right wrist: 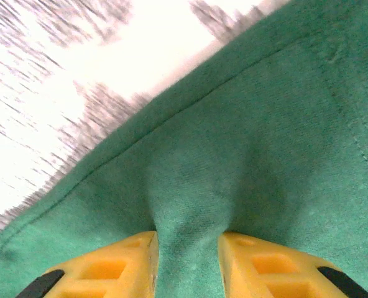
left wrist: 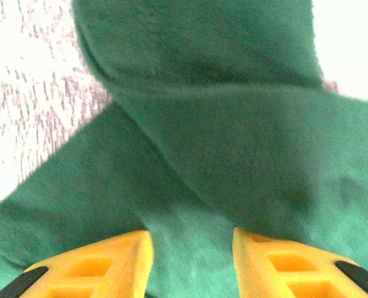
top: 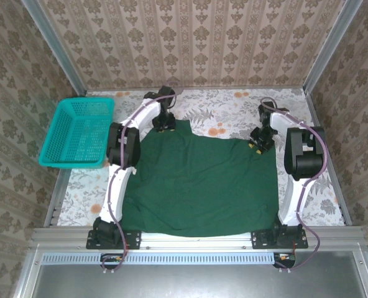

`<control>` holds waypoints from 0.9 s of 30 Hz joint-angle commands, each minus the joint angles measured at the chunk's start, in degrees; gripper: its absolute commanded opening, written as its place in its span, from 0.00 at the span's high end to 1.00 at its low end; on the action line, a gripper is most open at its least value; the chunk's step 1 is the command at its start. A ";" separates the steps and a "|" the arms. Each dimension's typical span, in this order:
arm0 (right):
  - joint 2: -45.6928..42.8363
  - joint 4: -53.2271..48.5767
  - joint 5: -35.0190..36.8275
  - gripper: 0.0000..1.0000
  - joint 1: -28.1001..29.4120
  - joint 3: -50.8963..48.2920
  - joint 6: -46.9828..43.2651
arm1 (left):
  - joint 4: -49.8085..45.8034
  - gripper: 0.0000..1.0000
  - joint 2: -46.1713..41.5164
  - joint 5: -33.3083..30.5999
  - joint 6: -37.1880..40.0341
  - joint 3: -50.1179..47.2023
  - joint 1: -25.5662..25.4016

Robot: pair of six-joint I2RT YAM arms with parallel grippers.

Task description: Fold and stack the t-shirts

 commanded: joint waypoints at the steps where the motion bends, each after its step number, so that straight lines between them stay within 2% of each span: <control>1: 7.77 1.35 0.11 0.66 0.51 6.50 2.06 | -7.17 0.60 10.09 -0.74 -1.99 12.69 0.97; 5: 15.90 -2.35 0.79 0.64 0.17 20.94 2.27 | -1.04 0.59 12.81 1.14 -5.49 17.29 4.45; 11: 32.45 -8.91 1.93 0.59 -0.04 50.83 0.62 | 16.22 0.58 15.91 4.49 -8.77 23.00 8.50; 15: 45.94 -19.02 2.03 0.48 -0.83 81.85 -0.84 | 21.39 0.56 18.68 4.54 -9.45 30.59 10.76; 17: 51.01 -24.60 2.11 0.41 -1.60 97.13 -1.41 | 23.33 0.52 16.87 4.62 -9.27 30.89 11.88; 21: 42.11 -26.25 5.05 0.35 -2.65 90.58 -6.61 | 23.72 0.32 9.91 4.41 -6.11 29.64 13.54; 24: 38.48 -32.42 7.29 0.32 -2.73 93.00 -12.12 | 21.32 0.19 2.71 3.60 -3.36 27.11 13.49; 26: 38.33 -38.37 7.78 0.31 -3.29 98.52 -14.52 | 18.25 0.15 -2.86 2.97 -2.89 23.89 13.25; 27: 36.48 -40.23 7.76 0.31 -3.80 97.62 -15.41 | 16.33 0.15 -6.38 2.13 -3.45 20.71 13.16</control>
